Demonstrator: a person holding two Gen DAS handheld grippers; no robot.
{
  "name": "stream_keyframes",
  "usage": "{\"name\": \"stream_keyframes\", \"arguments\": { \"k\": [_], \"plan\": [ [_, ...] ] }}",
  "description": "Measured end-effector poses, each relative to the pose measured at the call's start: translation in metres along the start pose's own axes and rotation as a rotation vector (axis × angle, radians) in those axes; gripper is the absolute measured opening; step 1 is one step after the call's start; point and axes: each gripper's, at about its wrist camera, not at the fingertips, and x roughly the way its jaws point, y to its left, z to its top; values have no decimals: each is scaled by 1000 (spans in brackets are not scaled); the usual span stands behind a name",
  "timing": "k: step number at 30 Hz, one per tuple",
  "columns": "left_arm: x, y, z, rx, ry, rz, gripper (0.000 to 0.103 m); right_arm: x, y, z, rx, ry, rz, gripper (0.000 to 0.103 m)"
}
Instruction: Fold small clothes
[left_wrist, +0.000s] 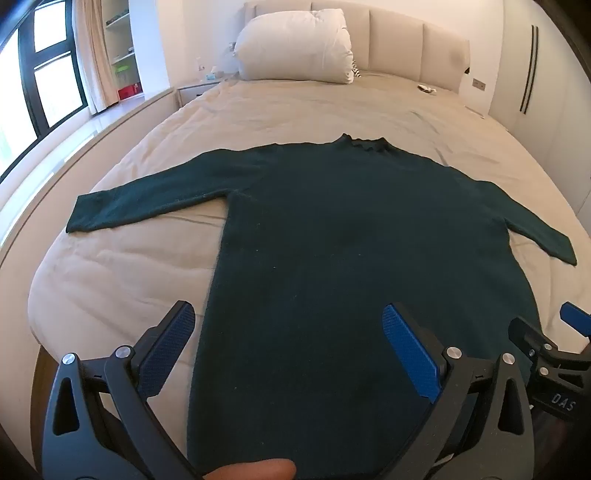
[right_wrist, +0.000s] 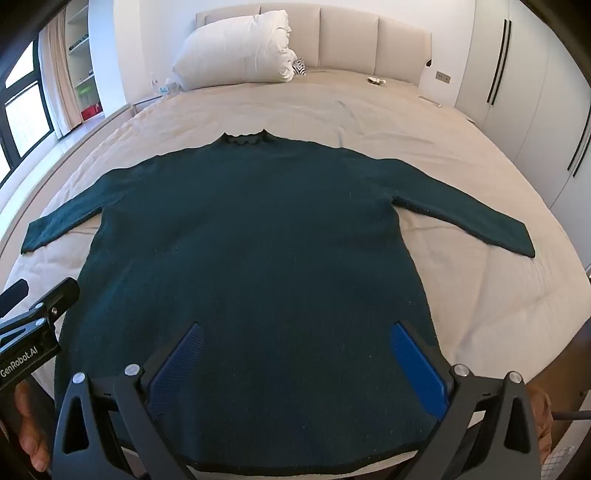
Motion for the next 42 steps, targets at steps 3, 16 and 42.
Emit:
{"name": "stream_keyframes", "arguments": {
  "k": [3, 16, 42],
  "plan": [
    [0, 0, 0, 10, 6, 9, 103, -1, -1, 0, 1, -4, 4, 103],
    [5, 2, -1, 12, 13, 12, 103, 0, 2, -4, -8, 8, -8, 103],
    [6, 4, -5, 12, 18, 11, 103, 1, 4, -4, -11, 13, -7, 103]
  ]
}}
